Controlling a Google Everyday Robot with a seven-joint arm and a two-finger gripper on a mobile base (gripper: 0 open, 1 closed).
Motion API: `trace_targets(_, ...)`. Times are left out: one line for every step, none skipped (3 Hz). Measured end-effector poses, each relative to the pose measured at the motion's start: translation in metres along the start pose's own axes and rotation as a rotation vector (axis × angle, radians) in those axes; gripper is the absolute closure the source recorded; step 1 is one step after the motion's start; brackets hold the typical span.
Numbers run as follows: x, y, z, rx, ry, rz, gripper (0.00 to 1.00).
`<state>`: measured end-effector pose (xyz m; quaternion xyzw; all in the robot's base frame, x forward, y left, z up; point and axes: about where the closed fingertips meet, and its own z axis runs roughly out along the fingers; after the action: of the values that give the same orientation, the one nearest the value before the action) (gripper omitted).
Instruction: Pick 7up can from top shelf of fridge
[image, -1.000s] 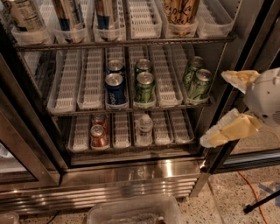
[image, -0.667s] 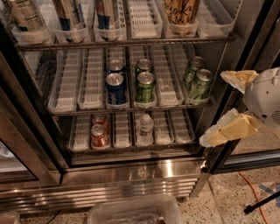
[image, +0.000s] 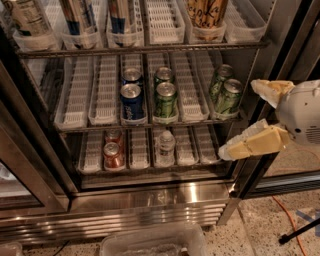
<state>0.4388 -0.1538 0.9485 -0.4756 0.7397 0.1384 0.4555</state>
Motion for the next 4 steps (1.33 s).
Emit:
trace_targets(-0.030,-0.002,-0.006,0.047,-0.148,0.101,0.00)
trace_targets(-0.063,-0.008,-0.008,0.088,-0.278,0.155,0.00)
trace_targets(-0.098,-0.009,-0.001,0.120,-0.410,0.206,0.00)
trace_targets(-0.116,-0.005,-0.002,0.108,-0.454,0.228,0.00)
